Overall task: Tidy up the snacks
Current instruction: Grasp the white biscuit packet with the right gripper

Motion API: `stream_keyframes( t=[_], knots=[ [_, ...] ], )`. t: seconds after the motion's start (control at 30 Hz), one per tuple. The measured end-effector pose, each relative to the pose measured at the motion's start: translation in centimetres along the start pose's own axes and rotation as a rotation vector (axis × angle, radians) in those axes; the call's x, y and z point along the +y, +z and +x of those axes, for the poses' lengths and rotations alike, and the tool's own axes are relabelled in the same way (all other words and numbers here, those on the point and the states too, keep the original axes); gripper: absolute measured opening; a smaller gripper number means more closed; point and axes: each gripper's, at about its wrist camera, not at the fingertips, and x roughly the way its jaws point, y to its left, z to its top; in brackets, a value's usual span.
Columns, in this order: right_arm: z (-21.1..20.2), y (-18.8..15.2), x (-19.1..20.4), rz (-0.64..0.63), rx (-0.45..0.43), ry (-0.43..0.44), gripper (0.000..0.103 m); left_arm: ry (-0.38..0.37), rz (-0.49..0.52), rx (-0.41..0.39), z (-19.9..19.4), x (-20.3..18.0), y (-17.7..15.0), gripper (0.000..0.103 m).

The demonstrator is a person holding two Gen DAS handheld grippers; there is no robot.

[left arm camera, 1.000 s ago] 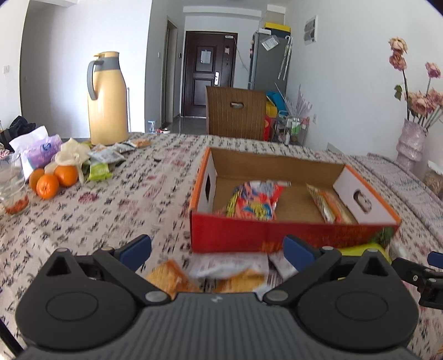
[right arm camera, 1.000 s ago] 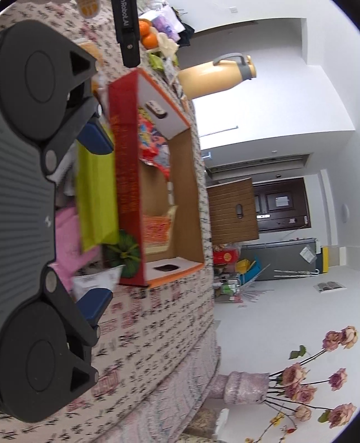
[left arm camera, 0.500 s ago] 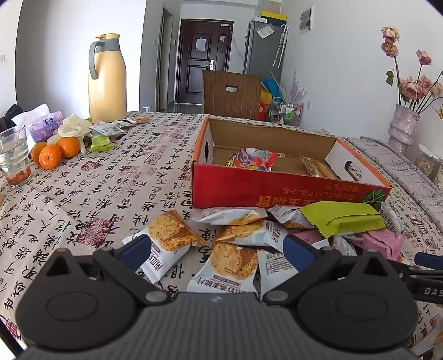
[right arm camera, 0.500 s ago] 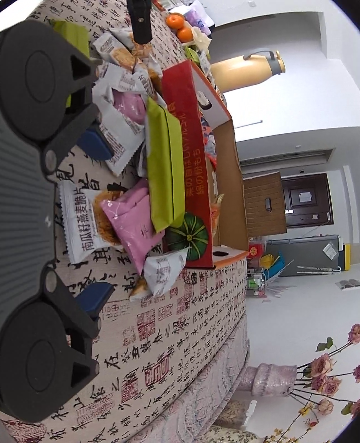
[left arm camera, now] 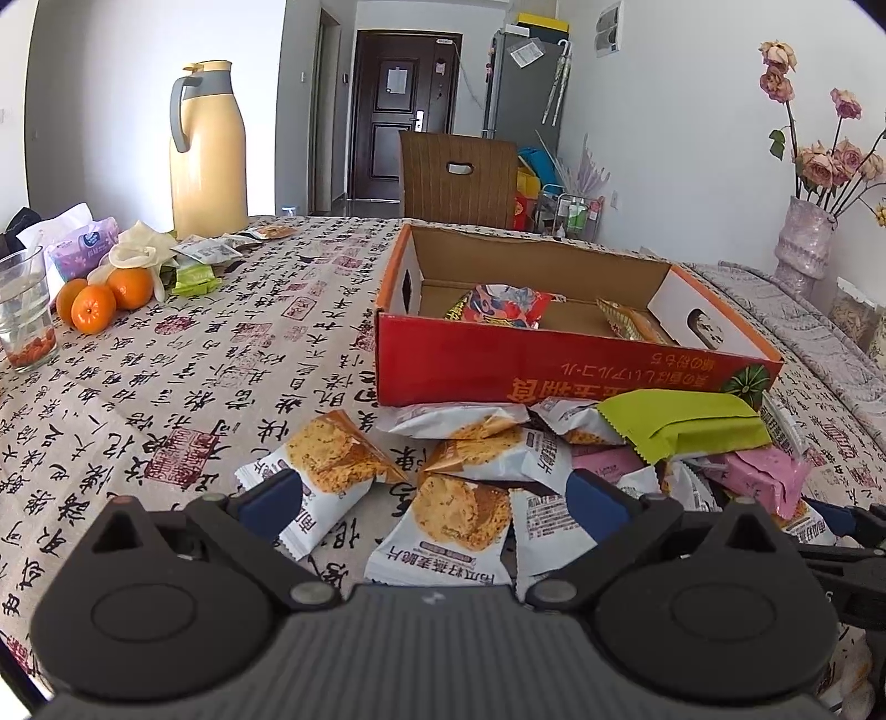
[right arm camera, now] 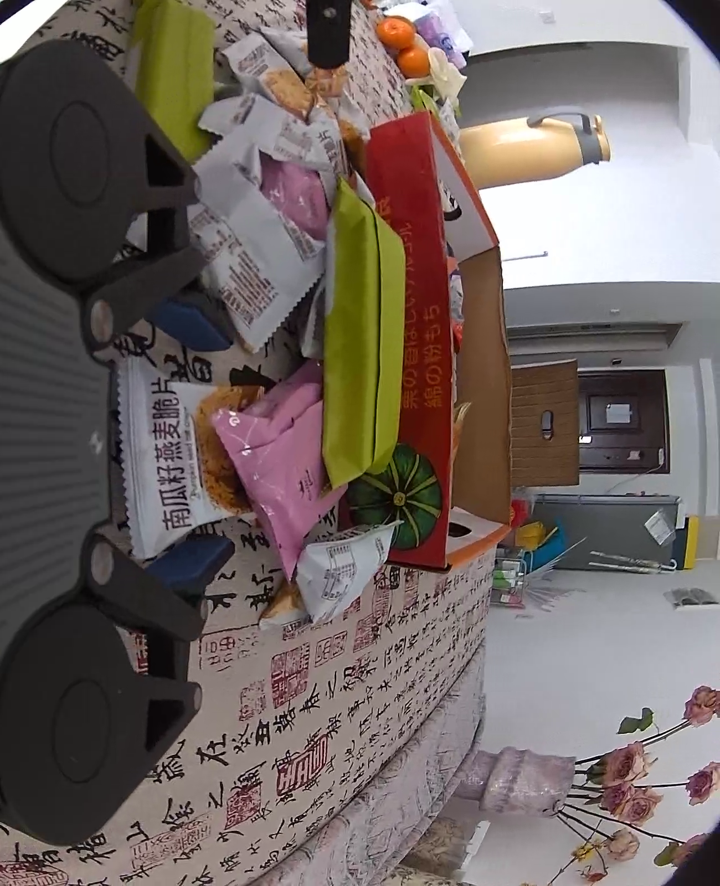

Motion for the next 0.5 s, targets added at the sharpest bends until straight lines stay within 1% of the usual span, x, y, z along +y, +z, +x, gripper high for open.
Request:
stream_keyframes(
  t=[0.07,0.27,0.5],
  knots=[
    [-0.2,0.0,0.0,-0.009,-0.007,0.01,0.052,-0.003,0.003,0.004,0.1,-0.1,-0.1,0.103],
    [-0.8,-0.1,0.5,-0.033,-0.016,0.006,0.044,-0.011,0.004,0.004,0.0,-0.1,-0.3,0.103],
    [-2.4,-0.4,0.0,0.0,-0.035,0.025,0.041,-0.004,-0.004,0.004,-0.2,0.2,-0.2,0.103]
  ],
)
